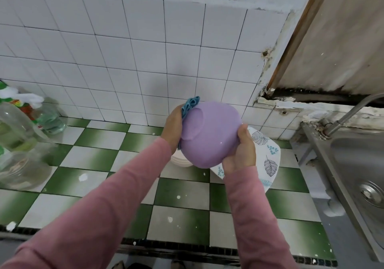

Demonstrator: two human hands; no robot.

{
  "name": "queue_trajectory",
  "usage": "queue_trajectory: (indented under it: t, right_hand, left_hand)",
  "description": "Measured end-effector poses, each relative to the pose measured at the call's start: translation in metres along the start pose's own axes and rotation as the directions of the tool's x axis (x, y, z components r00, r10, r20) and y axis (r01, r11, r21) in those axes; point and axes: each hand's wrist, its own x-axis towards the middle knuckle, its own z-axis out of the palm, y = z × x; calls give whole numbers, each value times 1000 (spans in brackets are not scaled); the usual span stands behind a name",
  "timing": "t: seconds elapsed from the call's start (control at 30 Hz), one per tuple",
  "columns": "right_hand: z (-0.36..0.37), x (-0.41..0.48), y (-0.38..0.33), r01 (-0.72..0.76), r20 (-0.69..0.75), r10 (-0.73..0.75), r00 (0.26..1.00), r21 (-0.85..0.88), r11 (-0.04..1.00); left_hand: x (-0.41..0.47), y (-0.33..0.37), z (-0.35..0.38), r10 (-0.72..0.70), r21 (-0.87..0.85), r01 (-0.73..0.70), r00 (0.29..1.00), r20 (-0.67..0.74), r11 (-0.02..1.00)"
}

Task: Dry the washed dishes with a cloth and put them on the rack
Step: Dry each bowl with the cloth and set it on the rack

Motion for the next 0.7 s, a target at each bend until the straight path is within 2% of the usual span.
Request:
queue_trajectory:
  t: [0.07,0.17,0.23,0.3,0.37,0.43,0.47,0.6,0.7]
  right_hand:
    - [1,0,2,-103,15,102,995,148,984]
    - [6,4,3,-133,31,130,991,304,943]
    - [9,7,5,-125,28,123,992,355,927]
    - [9,13,9,-125,36,122,992,426,896]
    - [10,14,12,-150,64,136,989,457,877]
    - [11,13,10,-184,90,160,983,447,876]
    - [12,12,6,-196,103,168,980,435,879]
    - [9,10,-6,-221,112,194,975,352,910]
    - [6,13,-11,-238,88,221,971,314,919]
  left_hand:
    - [-1,-6,0,-5,-62,3,1000,-26,998]
    - [-5,-21,3,29,-105,-41,993,-111,994]
    - [-11,-36,5,200,-37,-210,962,-184,977]
    - [-20,-45,7,512,151,-491,840,-178,858]
    - [-25,-47,6,742,382,-693,670,30,611]
    - [-29,-45,4,805,515,-771,546,232,374]
    - [-31,-43,2,797,537,-783,524,299,313]
    - [-31,-43,-12,687,537,-816,516,512,212]
    - [-26,-44,-16,642,546,-828,488,591,126]
